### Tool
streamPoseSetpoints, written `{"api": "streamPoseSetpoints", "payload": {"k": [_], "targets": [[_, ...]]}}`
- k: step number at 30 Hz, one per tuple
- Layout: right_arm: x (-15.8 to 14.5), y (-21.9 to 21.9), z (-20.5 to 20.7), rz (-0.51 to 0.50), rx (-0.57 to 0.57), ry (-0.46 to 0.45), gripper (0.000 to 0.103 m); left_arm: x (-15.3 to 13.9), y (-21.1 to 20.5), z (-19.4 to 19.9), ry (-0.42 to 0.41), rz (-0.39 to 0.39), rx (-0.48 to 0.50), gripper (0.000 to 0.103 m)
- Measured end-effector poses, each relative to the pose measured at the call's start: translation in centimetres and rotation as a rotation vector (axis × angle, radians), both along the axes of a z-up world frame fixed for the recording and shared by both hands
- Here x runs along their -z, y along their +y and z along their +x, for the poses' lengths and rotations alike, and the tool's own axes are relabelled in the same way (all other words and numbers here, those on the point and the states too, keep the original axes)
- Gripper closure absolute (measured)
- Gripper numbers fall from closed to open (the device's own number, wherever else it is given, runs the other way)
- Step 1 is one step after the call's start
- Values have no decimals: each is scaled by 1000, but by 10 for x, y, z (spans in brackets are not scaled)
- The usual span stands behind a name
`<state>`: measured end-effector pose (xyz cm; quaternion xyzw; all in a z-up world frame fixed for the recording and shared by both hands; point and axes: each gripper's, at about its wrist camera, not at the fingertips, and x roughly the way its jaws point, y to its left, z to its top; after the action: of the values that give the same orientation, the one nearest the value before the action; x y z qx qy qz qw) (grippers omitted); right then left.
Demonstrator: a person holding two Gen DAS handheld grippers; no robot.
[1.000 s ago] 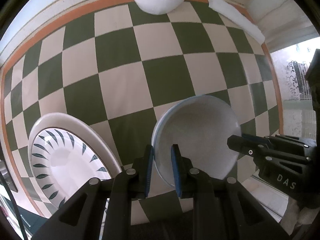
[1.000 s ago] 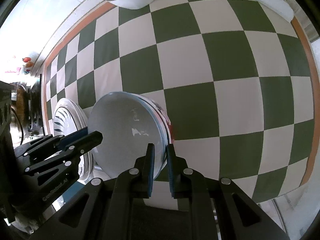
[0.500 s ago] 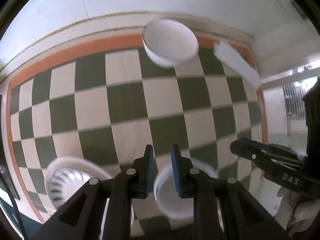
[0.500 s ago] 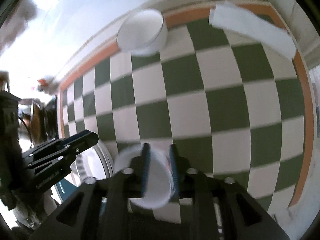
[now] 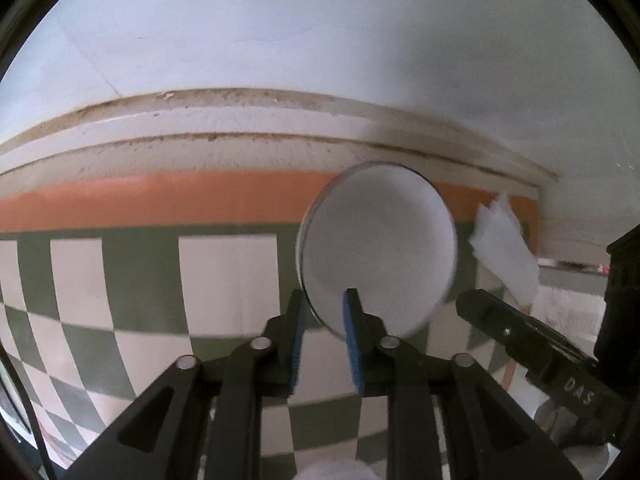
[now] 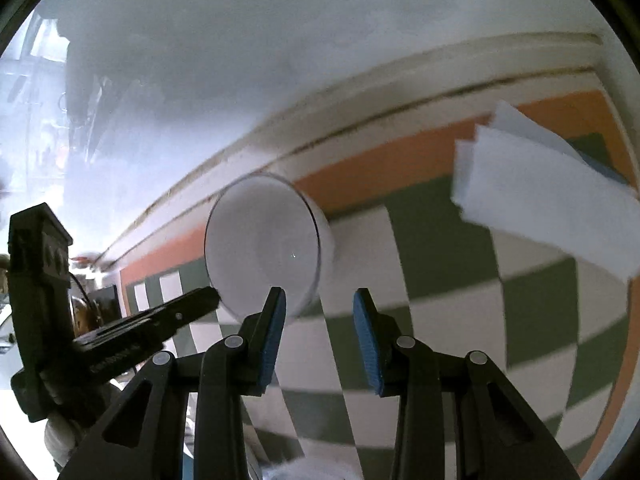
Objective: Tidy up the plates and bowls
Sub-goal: 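Grasp the rim of the remaining white bowl with both tools, then carry the white bowl and lower it into the nested bowls, then open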
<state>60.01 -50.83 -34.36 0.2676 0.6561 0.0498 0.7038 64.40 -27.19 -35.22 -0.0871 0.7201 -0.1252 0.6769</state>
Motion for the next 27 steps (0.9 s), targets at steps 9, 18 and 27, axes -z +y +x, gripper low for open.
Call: {"api": "streamPoseSetpoints", "payload": {"k": [9,18,27], "targets": [[41,19,28,-40,-39,56,90,23,-6,4,-19,25,34,89],[31,31,9,-66,-56,34,92,3,-3,-16,-69,32,49,89],[-13,45,-29,-69,-63,-18,92,-37,4,-62,-122,33,82,89]]}}
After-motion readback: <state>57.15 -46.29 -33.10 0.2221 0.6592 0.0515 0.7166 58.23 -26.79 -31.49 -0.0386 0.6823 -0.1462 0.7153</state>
